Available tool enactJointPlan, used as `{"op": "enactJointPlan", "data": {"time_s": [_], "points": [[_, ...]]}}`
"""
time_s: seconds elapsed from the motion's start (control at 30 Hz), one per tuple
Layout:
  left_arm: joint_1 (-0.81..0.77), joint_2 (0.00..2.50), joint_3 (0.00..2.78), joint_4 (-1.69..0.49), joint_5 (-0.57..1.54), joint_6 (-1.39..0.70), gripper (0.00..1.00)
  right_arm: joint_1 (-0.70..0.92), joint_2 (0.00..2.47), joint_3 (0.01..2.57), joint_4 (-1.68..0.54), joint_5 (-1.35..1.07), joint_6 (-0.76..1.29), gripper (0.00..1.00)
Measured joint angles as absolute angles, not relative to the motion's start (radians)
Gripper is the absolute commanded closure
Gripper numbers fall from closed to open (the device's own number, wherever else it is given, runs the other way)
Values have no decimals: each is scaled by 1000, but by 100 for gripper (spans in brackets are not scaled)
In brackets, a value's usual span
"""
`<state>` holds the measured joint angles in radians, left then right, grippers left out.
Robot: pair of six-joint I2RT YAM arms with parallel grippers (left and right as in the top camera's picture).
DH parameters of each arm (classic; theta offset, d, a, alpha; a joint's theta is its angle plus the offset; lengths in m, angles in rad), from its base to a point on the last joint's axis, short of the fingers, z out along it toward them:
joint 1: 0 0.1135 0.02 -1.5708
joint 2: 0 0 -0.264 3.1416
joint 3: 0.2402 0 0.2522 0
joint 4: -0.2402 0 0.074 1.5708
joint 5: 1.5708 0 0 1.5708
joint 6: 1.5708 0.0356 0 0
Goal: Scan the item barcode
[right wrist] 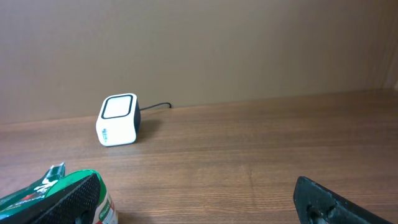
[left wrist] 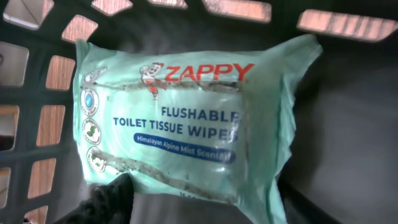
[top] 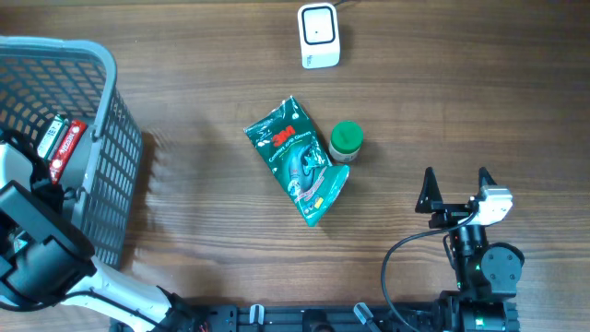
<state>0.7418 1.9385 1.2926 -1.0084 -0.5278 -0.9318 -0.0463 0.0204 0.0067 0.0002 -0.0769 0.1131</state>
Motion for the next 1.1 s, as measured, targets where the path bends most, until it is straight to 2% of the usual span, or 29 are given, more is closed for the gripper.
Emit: {"op": "enactJointPlan", "data": {"time_s": [0.03, 0.33, 0.57, 0.6, 0.63, 0.67, 0.7, 0.8, 0.87, 0.93, 1.0, 1.1], "points": [[741, 1939, 1290, -1010, -528, -931, 96, -46, 20, 7, 1, -77, 113, 0], [700, 1930, 1284, -1021, -527, -925, 96, -46, 20, 7, 0, -77, 113, 0], [536, 1699, 1283, -990, -530, -925, 96, -46, 20, 7, 0, -77, 113, 0], [518, 1668, 1283, -987, -530, -925, 85, -46, 20, 7, 0, -77, 113, 0], [501, 1640, 1283, -984, -530, -925, 44, -46, 20, 7, 0, -77, 113, 0], [487, 1614, 1283, -984, -530, -924, 20, -46, 20, 7, 0, -77, 113, 0], [480, 1601, 1283, -986, -532, -919, 1, -46, 20, 7, 0, -77, 113, 0], [493, 1596, 1282, -1005, -534, -922, 2, -46, 20, 7, 0, -77, 113, 0], [524, 1596, 1277, -1007, -554, -922, 16, -46, 20, 7, 0, -77, 113, 0], [559, 1596, 1242, -986, -581, -923, 23, -46, 20, 7, 0, -77, 113, 0], [585, 1596, 1187, -942, -602, -919, 22, -46, 20, 7, 0, -77, 113, 0], [606, 1597, 1077, -837, -616, -920, 9, -46, 20, 7, 0, -77, 113, 0]]}}
